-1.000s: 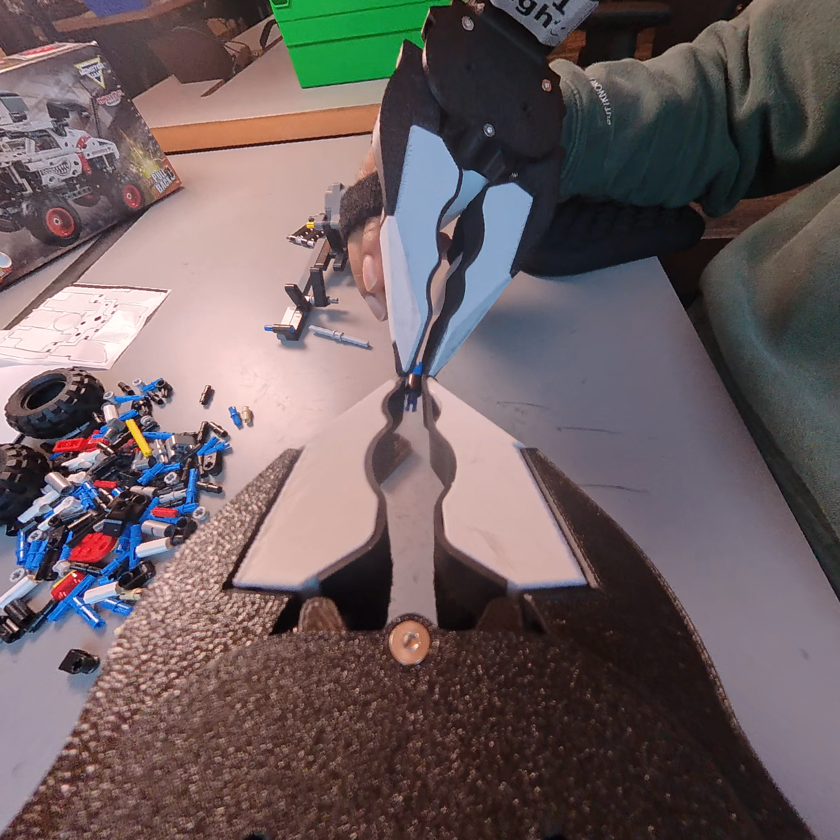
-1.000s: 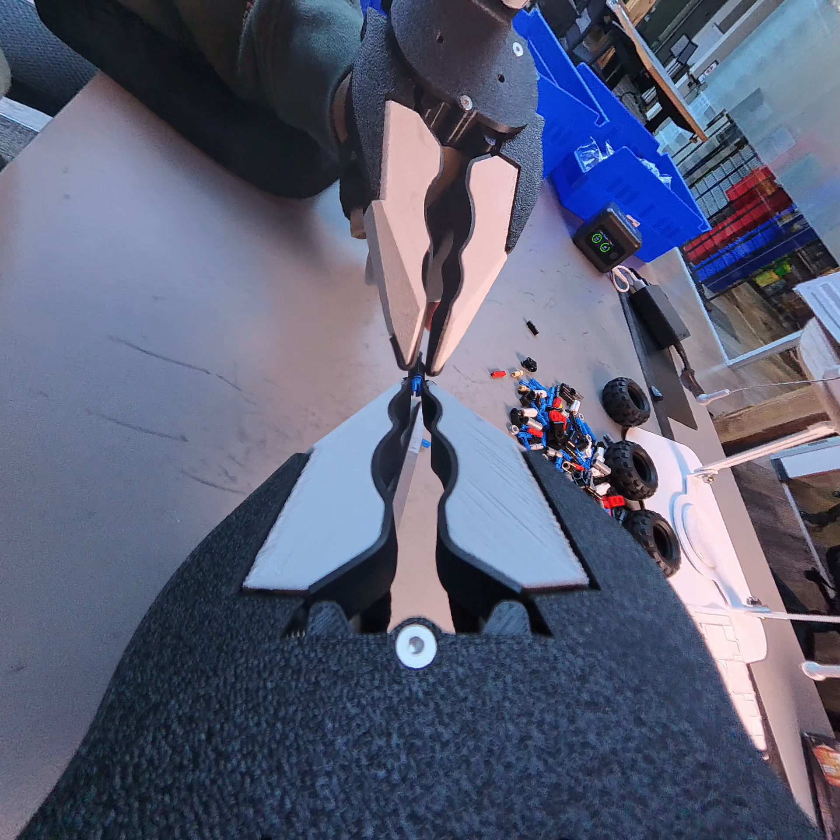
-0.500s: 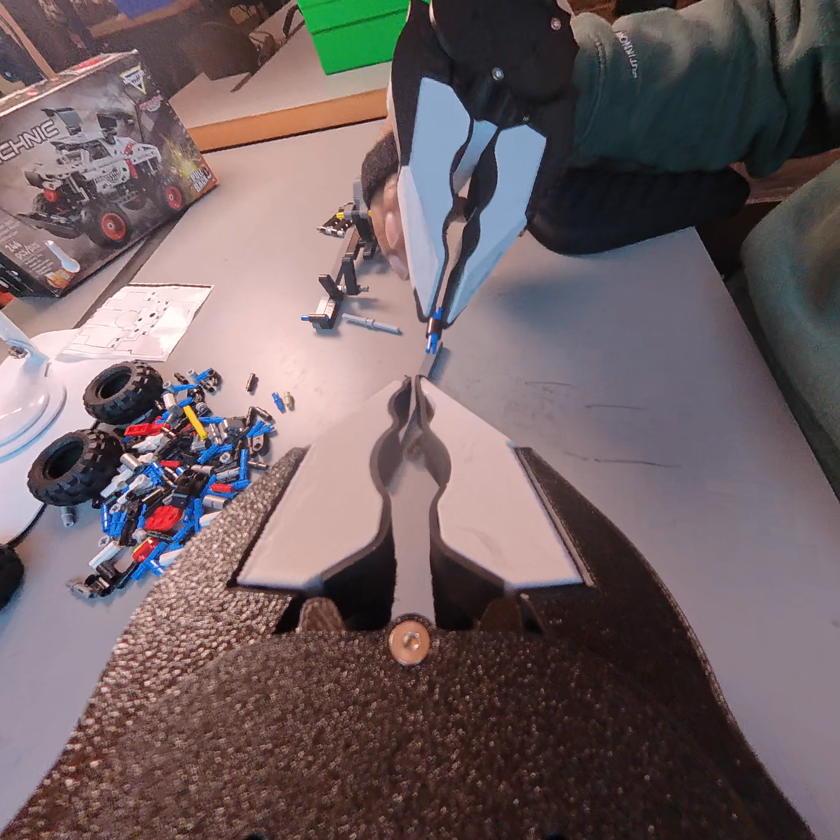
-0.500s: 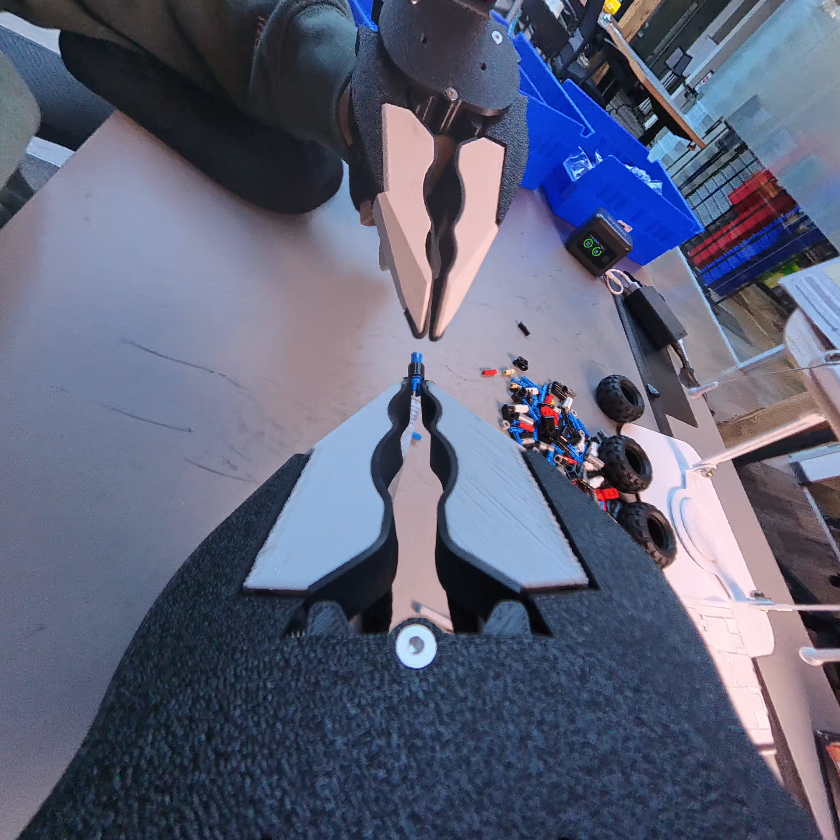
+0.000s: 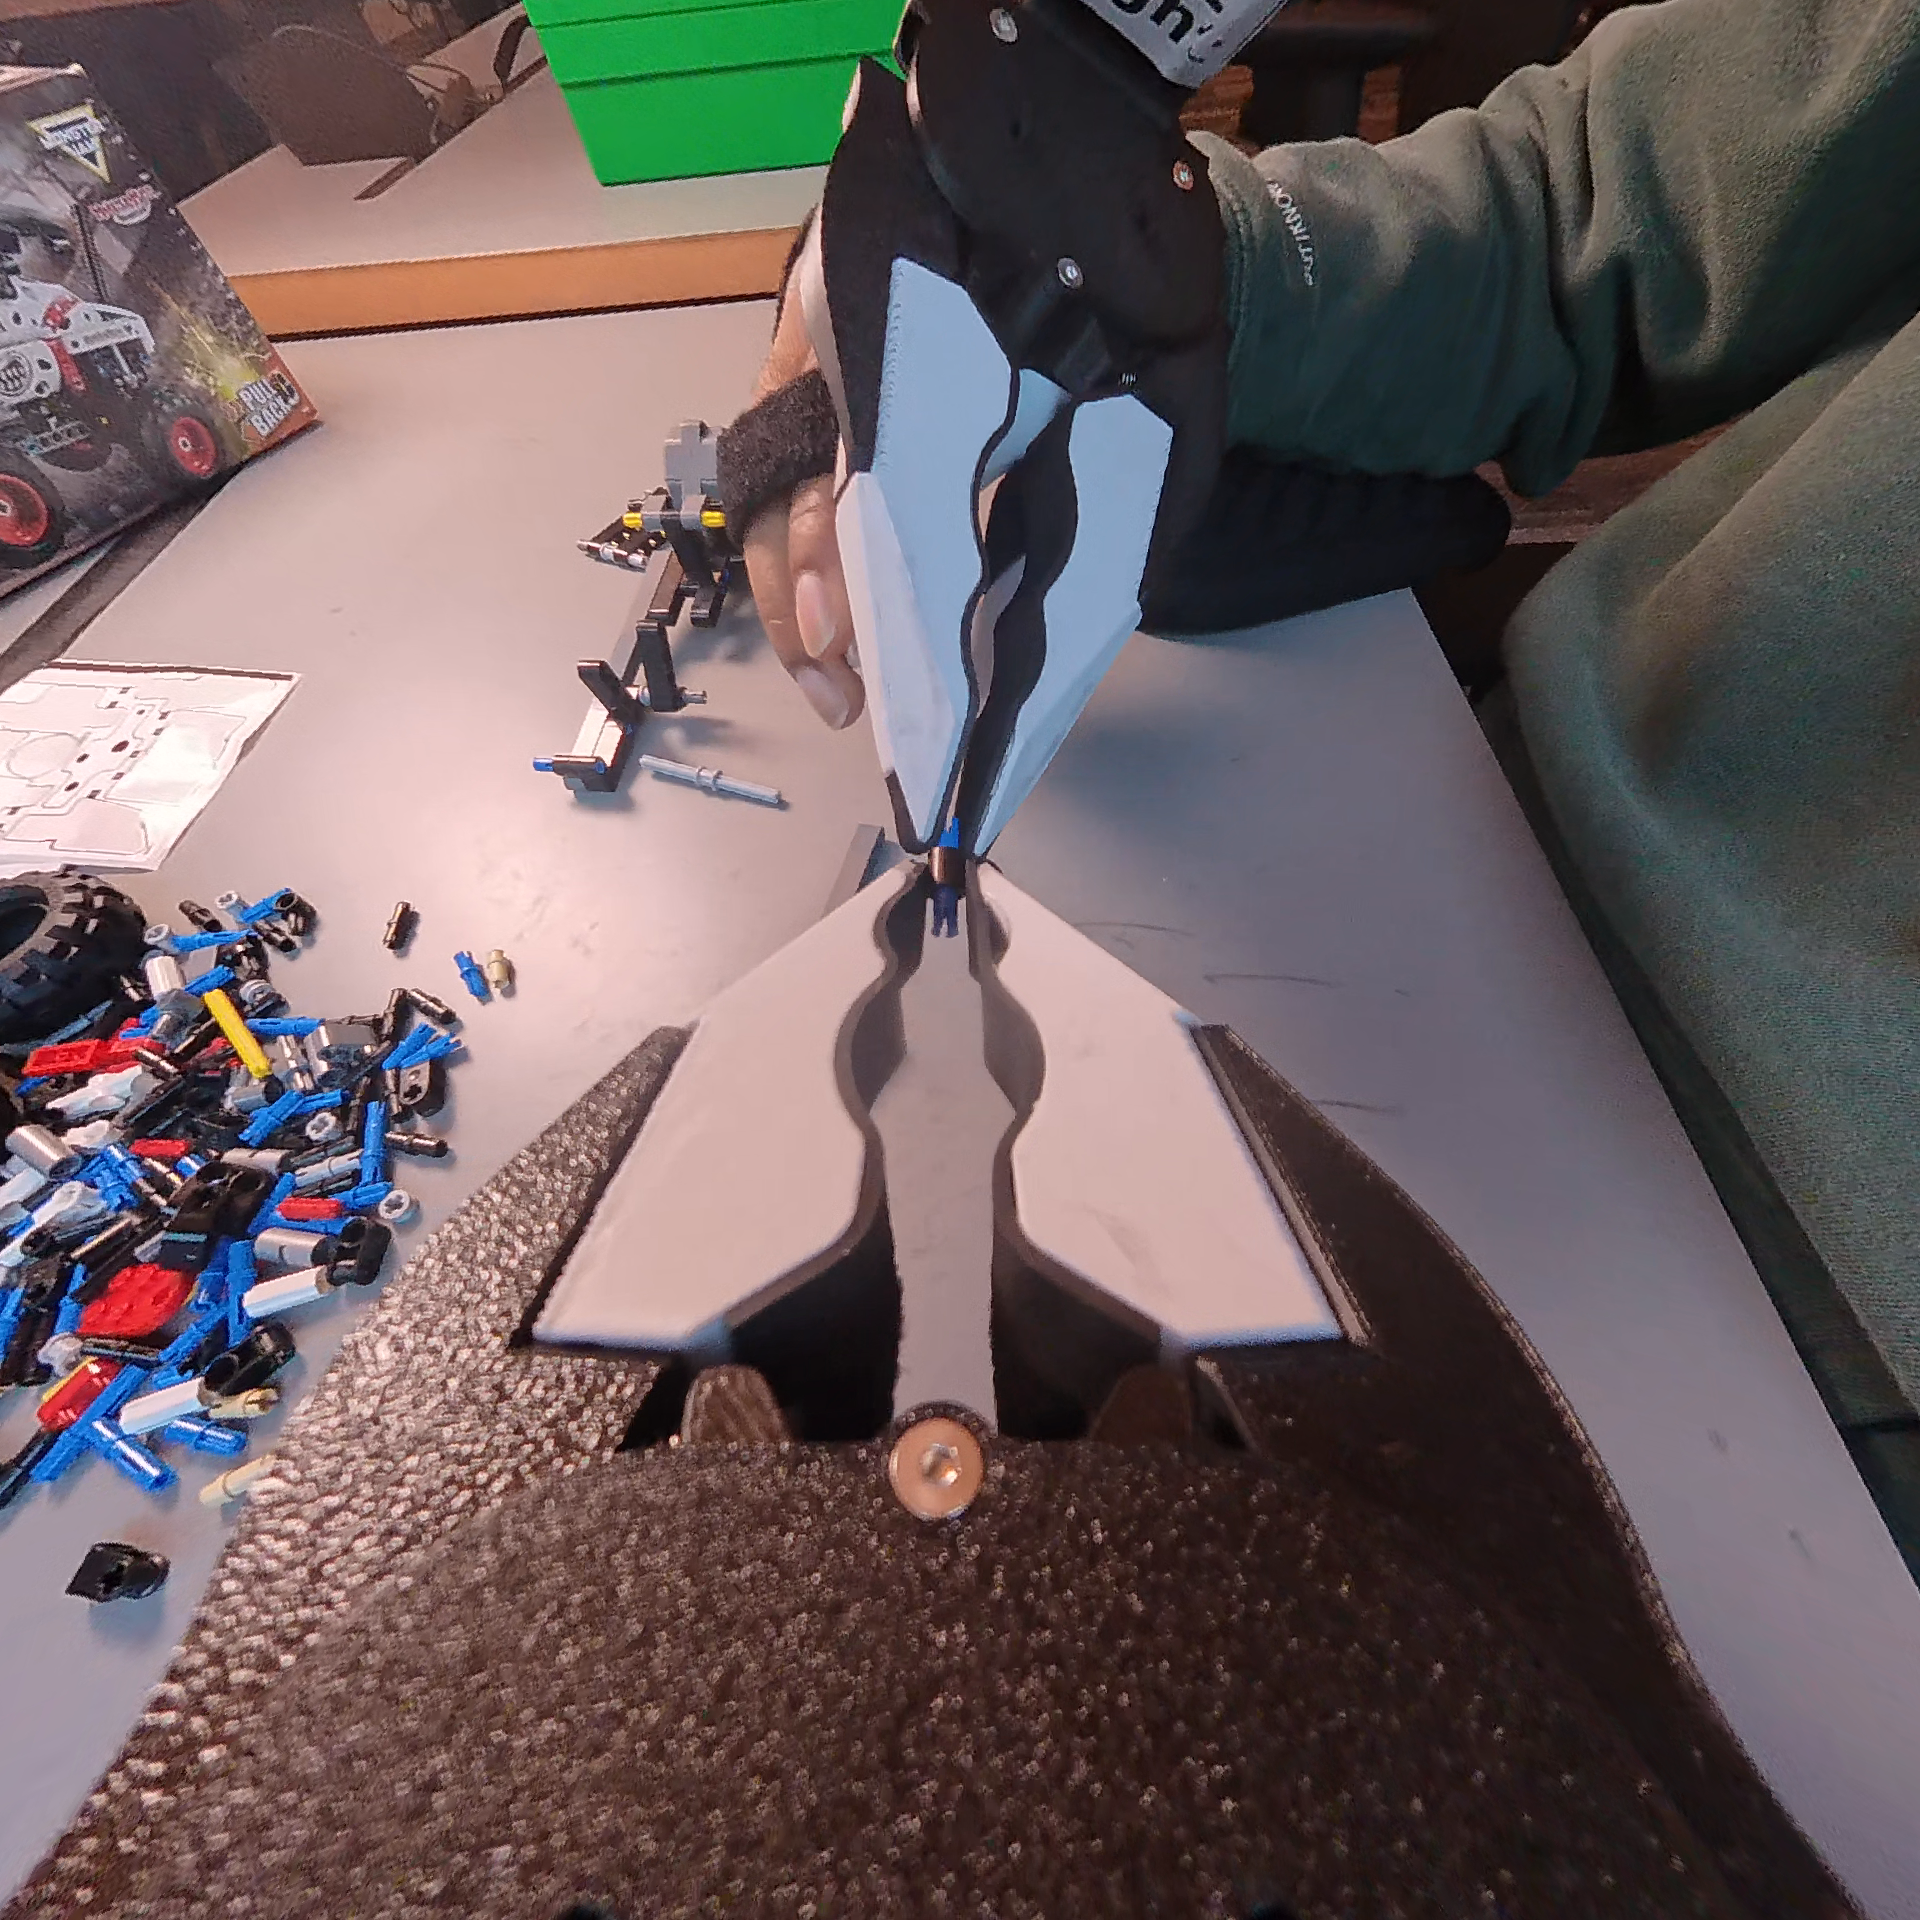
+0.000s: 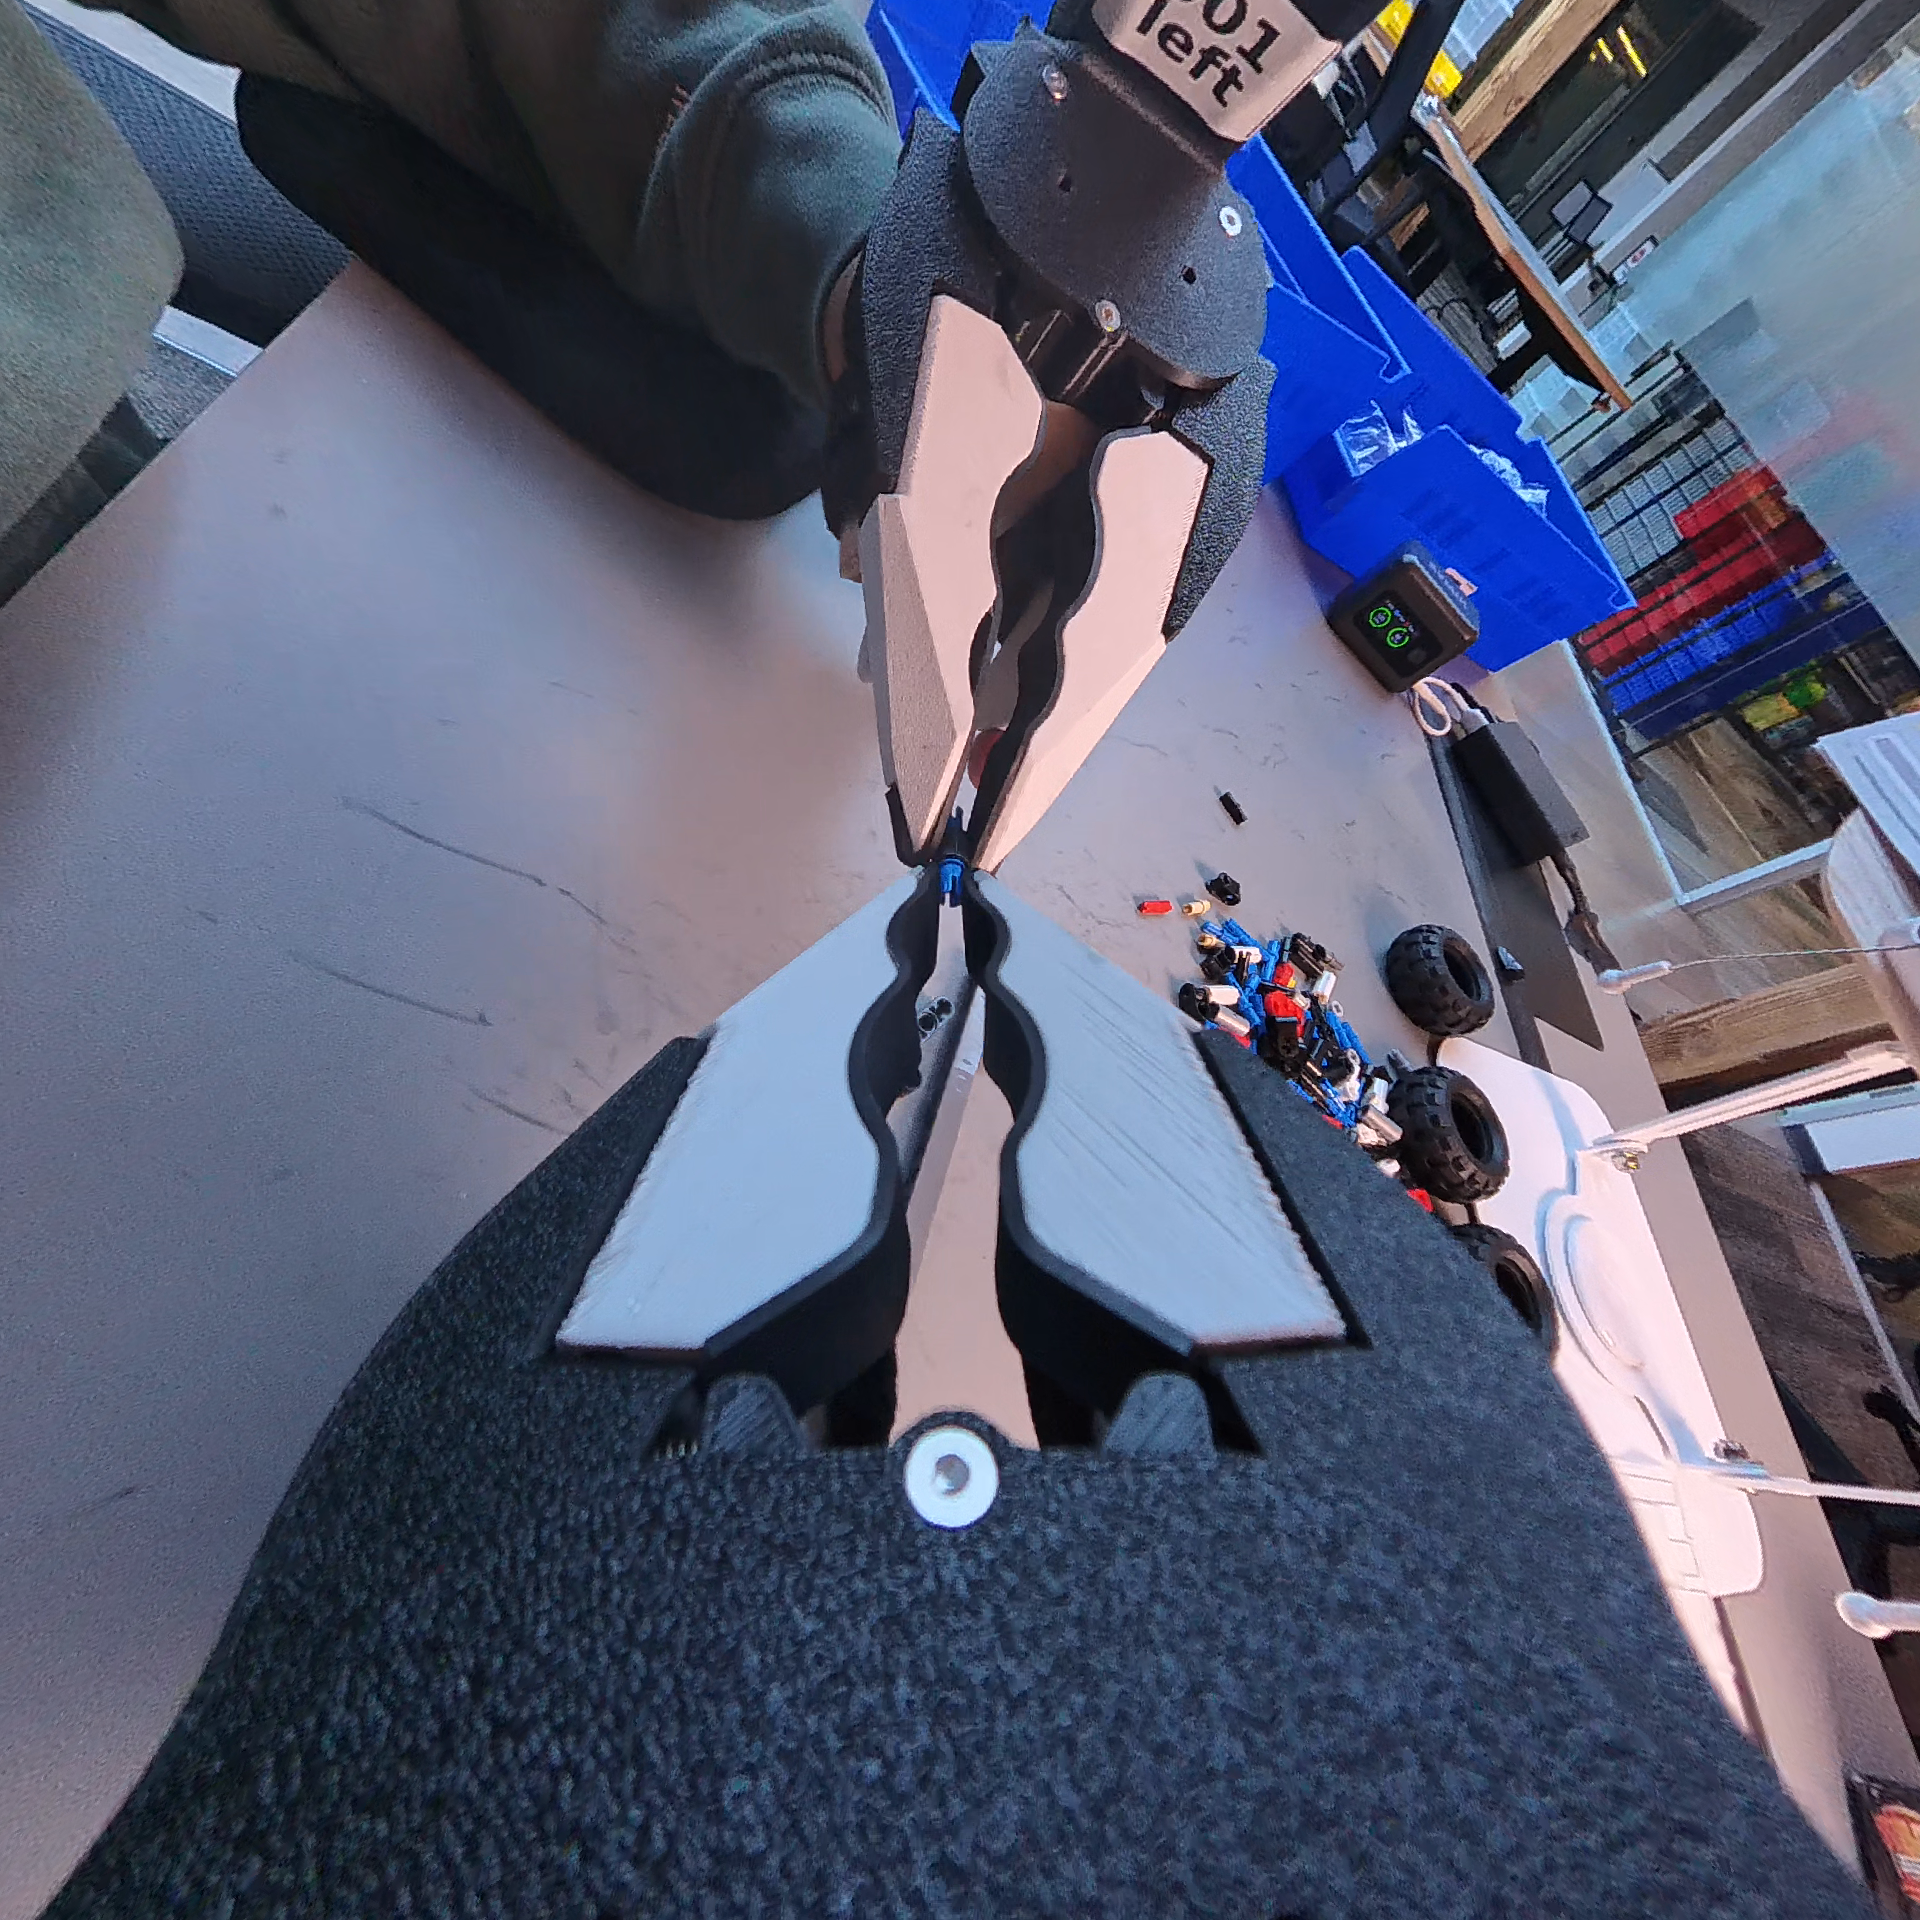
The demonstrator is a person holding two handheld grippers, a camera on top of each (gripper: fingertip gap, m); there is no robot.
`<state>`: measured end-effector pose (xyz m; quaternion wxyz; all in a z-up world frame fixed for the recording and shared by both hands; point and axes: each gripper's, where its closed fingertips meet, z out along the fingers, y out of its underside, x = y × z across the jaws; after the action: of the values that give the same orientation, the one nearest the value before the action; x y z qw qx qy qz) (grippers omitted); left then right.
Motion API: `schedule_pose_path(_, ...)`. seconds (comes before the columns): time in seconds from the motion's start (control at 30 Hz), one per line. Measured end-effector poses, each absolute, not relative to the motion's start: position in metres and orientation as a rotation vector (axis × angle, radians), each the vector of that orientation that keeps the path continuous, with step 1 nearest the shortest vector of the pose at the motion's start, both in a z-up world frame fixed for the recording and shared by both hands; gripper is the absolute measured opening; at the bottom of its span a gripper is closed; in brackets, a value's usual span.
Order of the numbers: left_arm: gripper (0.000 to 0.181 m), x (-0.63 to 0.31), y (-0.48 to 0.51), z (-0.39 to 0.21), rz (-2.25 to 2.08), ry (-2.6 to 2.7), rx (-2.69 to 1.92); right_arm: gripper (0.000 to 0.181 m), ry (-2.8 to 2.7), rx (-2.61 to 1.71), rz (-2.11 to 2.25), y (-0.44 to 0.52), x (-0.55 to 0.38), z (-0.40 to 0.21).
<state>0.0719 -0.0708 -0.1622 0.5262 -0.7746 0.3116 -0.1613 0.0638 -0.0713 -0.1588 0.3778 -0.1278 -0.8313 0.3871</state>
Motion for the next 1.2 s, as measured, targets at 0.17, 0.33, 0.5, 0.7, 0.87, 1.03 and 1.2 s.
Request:
schedule_pose_path(0.17, 0.006, 0.070, -0.070, -0.160, -0.347, 0.779, -1.848, 0.003, -2.138, -0.358, 1.037, -0.070, 0.064, -0.157)
schedule_pose_path(0.33, 0.006, 0.048, -0.076, -0.163, -0.285, 0.766, -1.882, 0.003, -2.123, -0.410, 1.017, -0.048, 0.066, -0.149)
schedule_pose_path(0.5, 0.006, 0.038, -0.072, -0.164, -0.250, 0.737, -1.898, 0.003, -2.117, -0.439, 1.016, -0.039, 0.066, -0.148)
schedule_pose_path(0.7, 0.006, 0.023, -0.065, -0.166, -0.161, 0.670, -1.904, 0.003, -2.078, -0.514, 0.938, -0.022, 0.054, -0.155)
schedule_pose_path(0.87, 0.007, -0.009, -0.052, -0.171, 0.019, 0.532, -1.967, 0.003, -2.040, -0.660, 0.751, 0.005, 0.024, -0.172)
schedule_pose_path(1.03, 0.007, -0.020, -0.047, -0.170, 0.030, 0.464, -1.951, 0.004, -2.000, -0.791, 0.565, 0.031, -0.036, -0.181)
schedule_pose_path(1.2, 0.007, -0.015, -0.050, -0.155, -0.025, 0.467, -1.855, 0.004, -2.044, -0.877, 0.498, 0.044, -0.083, -0.205)
